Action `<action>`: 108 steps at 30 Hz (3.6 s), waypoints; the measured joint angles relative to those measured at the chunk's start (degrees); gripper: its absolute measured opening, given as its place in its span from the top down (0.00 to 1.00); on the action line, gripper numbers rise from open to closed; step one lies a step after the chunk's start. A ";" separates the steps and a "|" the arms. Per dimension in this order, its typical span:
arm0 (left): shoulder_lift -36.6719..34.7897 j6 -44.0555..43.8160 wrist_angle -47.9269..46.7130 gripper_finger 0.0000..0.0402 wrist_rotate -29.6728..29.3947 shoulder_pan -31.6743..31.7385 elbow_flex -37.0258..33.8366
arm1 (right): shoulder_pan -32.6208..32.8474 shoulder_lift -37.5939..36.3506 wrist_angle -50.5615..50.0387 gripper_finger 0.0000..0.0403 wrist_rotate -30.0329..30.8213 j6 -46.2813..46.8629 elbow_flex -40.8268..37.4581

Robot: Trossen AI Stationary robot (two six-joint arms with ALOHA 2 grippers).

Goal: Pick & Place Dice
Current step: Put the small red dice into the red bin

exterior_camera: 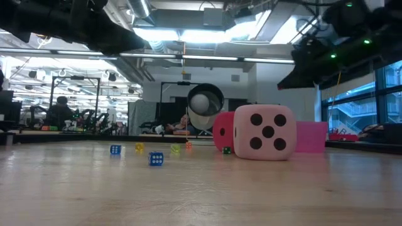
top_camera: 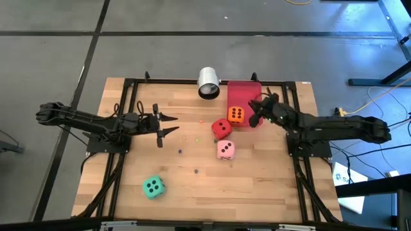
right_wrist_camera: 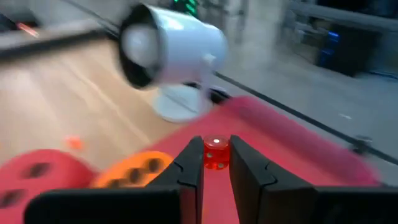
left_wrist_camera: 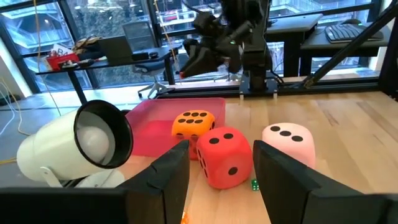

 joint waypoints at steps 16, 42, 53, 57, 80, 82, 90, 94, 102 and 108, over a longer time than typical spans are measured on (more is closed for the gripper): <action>0.02 -1.38 -0.45 0.58 0.53 0.00 0.00 | -20.71 17.46 -31.53 0.87 -13.10 -6.91 27.62; 0.02 -1.35 -0.45 0.58 0.53 0.00 0.00 | -33.33 44.72 -51.20 0.87 -25.27 -17.38 47.77; 0.02 -1.27 -0.45 0.58 0.53 0.00 0.00 | -35.45 46.57 -51.16 0.87 -21.15 -17.78 47.82; 0.02 -1.29 -0.45 0.58 0.55 0.00 0.00 | -35.87 46.57 -51.16 0.87 -21.48 -17.75 47.82; 0.02 -1.42 -0.45 0.58 0.55 -0.02 0.00 | -35.85 49.46 -50.36 0.87 -21.51 -18.46 47.82; 0.02 -1.42 -0.47 0.58 0.55 0.00 0.00 | -35.85 50.10 -49.37 0.87 -21.51 -18.47 47.82; 0.02 -1.40 -0.49 0.58 0.55 -0.01 0.00 | -35.85 51.64 -48.81 0.87 -21.51 -18.82 47.82; 0.02 -1.41 -0.49 0.58 0.55 -0.01 0.00 | -35.85 51.66 -48.82 0.87 -21.51 -19.01 47.82; 0.02 -1.44 -0.48 0.58 0.55 0.00 0.00 | -35.85 51.66 -48.84 0.86 -22.79 -19.28 47.82; 0.02 -1.46 -0.49 0.58 0.53 0.00 0.00 | -35.87 51.66 -48.84 0.86 -22.79 -19.28 47.82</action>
